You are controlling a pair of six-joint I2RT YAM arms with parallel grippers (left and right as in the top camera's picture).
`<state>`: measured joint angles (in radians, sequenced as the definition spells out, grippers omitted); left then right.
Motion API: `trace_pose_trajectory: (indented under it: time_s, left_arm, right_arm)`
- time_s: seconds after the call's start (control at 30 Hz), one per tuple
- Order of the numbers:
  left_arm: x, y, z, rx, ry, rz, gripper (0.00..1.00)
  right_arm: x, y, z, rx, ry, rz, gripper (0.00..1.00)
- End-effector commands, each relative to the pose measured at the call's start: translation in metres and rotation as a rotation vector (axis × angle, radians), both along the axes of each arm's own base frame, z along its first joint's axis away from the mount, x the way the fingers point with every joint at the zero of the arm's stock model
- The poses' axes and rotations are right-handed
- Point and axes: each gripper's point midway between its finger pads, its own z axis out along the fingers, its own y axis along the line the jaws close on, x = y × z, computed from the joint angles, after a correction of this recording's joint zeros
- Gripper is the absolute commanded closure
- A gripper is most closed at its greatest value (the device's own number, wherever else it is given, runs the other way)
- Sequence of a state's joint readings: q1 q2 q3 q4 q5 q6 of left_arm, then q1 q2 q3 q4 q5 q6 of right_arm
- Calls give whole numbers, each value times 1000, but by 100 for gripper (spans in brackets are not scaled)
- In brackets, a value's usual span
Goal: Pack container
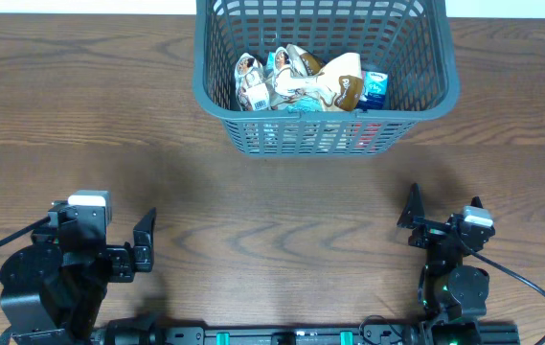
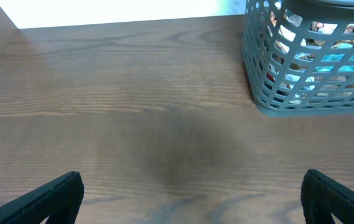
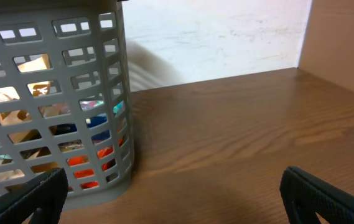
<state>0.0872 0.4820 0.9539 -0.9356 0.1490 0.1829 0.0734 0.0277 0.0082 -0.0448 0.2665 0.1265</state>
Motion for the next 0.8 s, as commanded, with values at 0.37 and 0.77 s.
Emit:
trace_pose_trajectory:
  time_s: [0.37,0.77]
  left_arm:
    - [-26,-32,3,2,-225,-187,1]
    - [32,-21,-27,41,-454,-106,1]
  right_arm:
    - [-1,-4,1,14,-9,-20,1]
    - [-1,-4,1,14,-9,-20,1]
